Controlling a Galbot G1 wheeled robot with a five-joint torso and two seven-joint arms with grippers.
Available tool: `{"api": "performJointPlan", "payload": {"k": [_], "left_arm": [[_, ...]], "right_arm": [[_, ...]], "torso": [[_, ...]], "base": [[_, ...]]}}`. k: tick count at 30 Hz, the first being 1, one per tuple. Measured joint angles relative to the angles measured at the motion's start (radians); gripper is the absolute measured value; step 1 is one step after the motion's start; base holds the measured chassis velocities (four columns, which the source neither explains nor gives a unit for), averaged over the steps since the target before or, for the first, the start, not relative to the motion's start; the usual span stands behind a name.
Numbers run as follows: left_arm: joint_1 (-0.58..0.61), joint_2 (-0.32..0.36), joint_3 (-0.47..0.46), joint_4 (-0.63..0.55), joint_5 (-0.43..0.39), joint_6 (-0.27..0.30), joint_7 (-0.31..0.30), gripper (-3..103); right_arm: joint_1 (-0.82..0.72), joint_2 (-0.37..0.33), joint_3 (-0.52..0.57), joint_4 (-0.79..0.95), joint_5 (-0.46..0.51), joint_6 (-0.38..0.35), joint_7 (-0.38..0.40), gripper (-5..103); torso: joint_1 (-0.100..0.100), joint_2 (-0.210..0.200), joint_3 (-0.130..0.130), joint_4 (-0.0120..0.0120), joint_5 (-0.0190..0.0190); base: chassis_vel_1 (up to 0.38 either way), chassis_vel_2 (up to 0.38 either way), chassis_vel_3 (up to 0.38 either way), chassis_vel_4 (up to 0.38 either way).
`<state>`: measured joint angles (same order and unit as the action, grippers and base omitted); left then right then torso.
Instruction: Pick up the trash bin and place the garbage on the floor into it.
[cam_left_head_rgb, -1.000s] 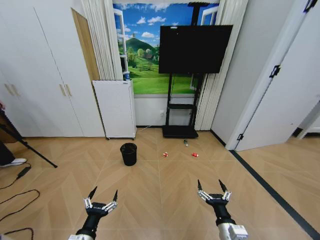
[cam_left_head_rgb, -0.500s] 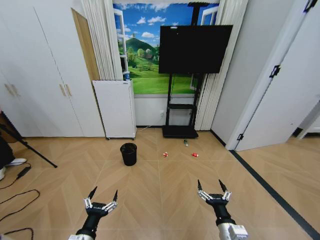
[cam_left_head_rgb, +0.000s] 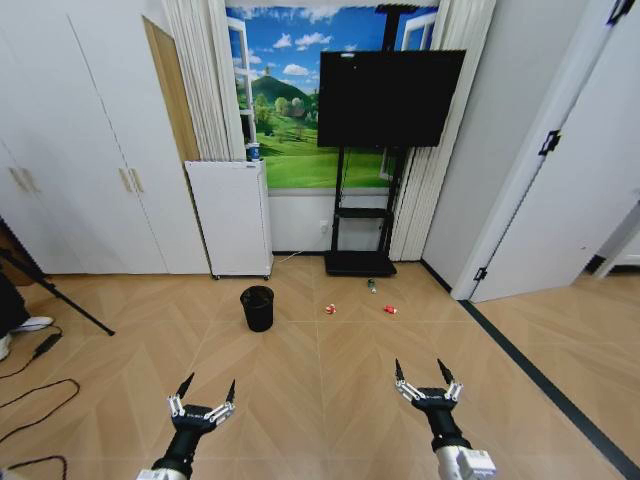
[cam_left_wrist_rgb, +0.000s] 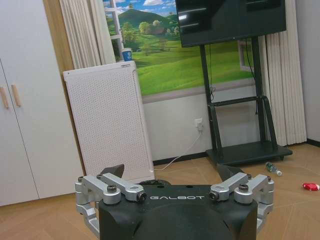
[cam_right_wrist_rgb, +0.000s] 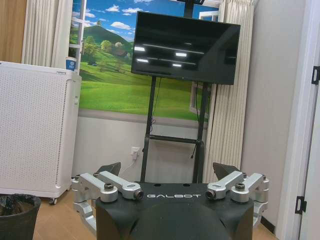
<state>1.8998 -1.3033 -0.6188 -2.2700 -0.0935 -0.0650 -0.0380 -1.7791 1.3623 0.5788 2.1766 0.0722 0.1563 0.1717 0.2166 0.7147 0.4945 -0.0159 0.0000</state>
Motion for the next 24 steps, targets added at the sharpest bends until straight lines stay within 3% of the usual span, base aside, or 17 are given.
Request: {"api": "performJointPlan", "payload": {"k": [24], "left_arm": [[0.0, 0.0, 0.0, 0.0, 0.0, 0.0, 0.0, 100]], "right_arm": [[0.0, 0.0, 0.0, 0.0, 0.0, 0.0, 0.0, 100]], "torso": [[0.0, 0.0, 0.0, 0.0, 0.0]], "base": [[0.0, 0.0, 0.0, 0.0]]}}
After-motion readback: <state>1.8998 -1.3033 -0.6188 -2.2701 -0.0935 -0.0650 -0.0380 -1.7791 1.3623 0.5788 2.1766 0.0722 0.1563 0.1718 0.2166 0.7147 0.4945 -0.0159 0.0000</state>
